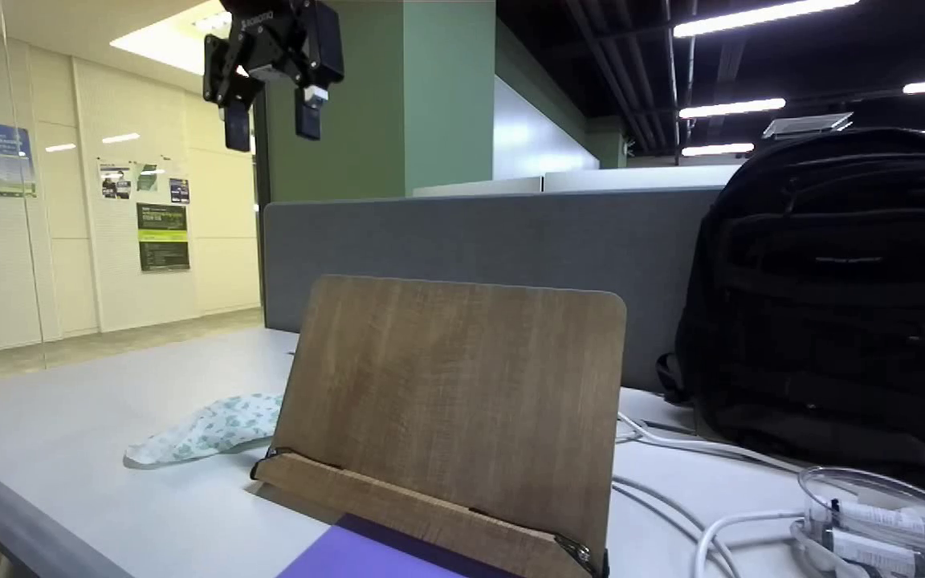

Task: Pick the cloth on the counter and put it on the board

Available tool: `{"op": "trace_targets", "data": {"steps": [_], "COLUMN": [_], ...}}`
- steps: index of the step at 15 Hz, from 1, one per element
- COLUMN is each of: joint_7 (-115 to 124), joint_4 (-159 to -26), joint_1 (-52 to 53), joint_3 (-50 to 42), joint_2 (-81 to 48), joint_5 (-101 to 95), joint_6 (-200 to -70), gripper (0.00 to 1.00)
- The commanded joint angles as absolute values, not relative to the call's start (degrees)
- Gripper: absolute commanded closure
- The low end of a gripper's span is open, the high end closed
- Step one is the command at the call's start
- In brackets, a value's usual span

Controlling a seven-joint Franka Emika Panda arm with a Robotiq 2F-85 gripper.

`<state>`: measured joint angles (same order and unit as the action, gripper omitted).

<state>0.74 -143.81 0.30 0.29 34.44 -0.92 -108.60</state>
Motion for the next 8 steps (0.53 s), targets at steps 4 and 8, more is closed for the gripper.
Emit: {"op": "trace_targets", "data": {"steps": [4,8], "joint_7": [1.0,2.7], "joint_4": [-144.3,-146.5], "joint_1": [1.0,4.3], "joint_3": [1.5,5.8], "joint_2": [32.9,27.9], "joint_5": [-0.9,-0.1], "joint_6": [-110.0,-116.0], "gripper": [0.00,0.00]}}
